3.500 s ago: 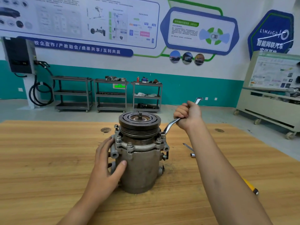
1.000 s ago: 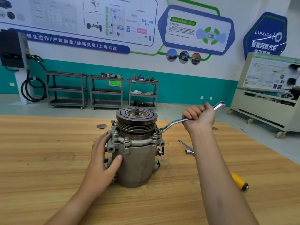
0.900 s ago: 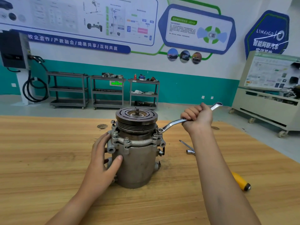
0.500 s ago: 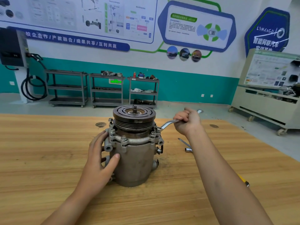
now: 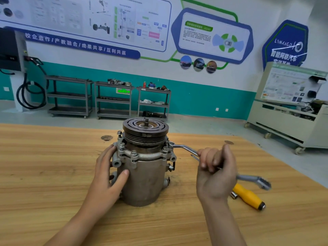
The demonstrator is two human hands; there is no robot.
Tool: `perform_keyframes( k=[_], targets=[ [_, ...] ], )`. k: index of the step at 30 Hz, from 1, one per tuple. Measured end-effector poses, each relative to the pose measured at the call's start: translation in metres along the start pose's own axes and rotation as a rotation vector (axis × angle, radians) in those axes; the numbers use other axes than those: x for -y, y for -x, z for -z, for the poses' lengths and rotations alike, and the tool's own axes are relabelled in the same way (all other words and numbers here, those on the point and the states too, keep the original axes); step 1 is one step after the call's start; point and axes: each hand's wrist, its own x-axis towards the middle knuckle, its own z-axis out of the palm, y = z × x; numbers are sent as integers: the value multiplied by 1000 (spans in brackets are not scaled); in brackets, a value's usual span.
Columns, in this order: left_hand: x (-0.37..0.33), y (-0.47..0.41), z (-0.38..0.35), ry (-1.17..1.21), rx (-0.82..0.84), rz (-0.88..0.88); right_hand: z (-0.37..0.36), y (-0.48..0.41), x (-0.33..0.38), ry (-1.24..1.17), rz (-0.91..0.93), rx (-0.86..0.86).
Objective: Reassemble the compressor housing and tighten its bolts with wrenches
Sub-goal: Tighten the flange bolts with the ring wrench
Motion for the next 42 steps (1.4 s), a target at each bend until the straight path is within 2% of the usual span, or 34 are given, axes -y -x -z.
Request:
perform_keyframes(
  k=[5,8,13,16,18,19,20,22,23,25,27,33,42],
  targets=[
    [-4,0,0,-6,2,12,-19,41,-22,469,460,338],
    [0,0,0,-24,-5,-39,-39,52,-42,698,690,446],
    [1,-10,1,41,61,-2,-69,56,-68,1001,808,409],
    [6,-10,0,10,79,-11,-71,52,-66,1020,853,383],
    [9,-7,0,10,23,-34,-72,47,-52,923,852,376],
    [7,-4,0,21,-11,-42,-73,43,-41,795,788,358],
    [5,-3,0,20,-30,-40,-76,38,-28,600,644,297],
    [4,-2,-1,14,-22,-14,-76,19,-4,146,273,59],
    [4,-2,-2,20,-16,7,-68,6,8,-19,154,-65],
    [2,-1,-2,58,-12,29,-49,-22,27,-285,4,-239],
    [1,-2,-1,64,-18,36,-32,-45,37,-463,-125,-309],
    [-1,-3,0,49,-13,20,-11,-87,11,-374,-361,-284],
    [2,-3,3,-9,13,5,-3,-126,-22,-388,-677,-50]
  ],
)
